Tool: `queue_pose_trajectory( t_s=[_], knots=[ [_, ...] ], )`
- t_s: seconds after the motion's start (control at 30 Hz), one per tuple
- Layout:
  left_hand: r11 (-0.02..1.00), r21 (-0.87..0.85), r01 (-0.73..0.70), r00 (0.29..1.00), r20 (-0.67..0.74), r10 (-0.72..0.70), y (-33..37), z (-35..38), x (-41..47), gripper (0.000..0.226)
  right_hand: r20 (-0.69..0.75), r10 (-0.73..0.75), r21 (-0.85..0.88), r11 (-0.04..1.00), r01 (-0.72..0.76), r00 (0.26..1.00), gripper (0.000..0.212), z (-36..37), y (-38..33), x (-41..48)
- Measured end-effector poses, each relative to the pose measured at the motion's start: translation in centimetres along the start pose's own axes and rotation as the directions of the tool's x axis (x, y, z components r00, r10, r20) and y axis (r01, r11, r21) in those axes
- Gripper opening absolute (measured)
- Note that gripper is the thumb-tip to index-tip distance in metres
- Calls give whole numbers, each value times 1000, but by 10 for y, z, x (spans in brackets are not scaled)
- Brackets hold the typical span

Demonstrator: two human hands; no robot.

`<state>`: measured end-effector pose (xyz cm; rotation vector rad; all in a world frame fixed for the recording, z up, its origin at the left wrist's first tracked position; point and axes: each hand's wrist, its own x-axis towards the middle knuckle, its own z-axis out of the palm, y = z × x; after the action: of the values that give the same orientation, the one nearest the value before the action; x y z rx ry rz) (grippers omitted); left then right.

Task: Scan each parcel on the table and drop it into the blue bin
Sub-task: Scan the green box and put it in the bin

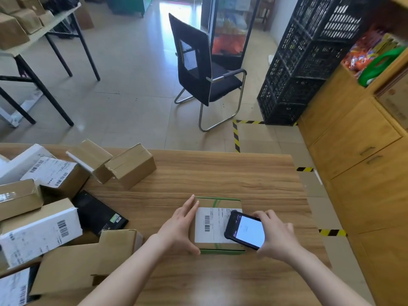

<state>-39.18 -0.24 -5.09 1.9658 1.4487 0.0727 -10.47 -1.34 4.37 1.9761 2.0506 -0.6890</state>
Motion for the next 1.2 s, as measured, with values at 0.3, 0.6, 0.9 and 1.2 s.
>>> queue_pose_trajectory(
  t_s=[0.3, 0.6, 0.9, 1.2],
  knots=[
    [854, -501, 140, 962, -136, -237, 12, 34, -11, 110, 127, 180, 688, 693, -217, 975, 87, 49, -14, -2],
    [943, -328, 55, 991, -95, -91, 67, 42, 3, 102, 31, 311, 884, 435, -171, 950, 77, 68, 15, -53],
    [972, -131, -195, 980, 5, 197, 204, 86, 9, 104, -16, 544, 952, 263, -153, 839, 87, 83, 111, -159],
    [850, -41, -525, 815, 264, 516, 389, 204, -26, 102, -1, 825, 988, 88, -127, 565, 82, 143, 226, -332]
  ],
)
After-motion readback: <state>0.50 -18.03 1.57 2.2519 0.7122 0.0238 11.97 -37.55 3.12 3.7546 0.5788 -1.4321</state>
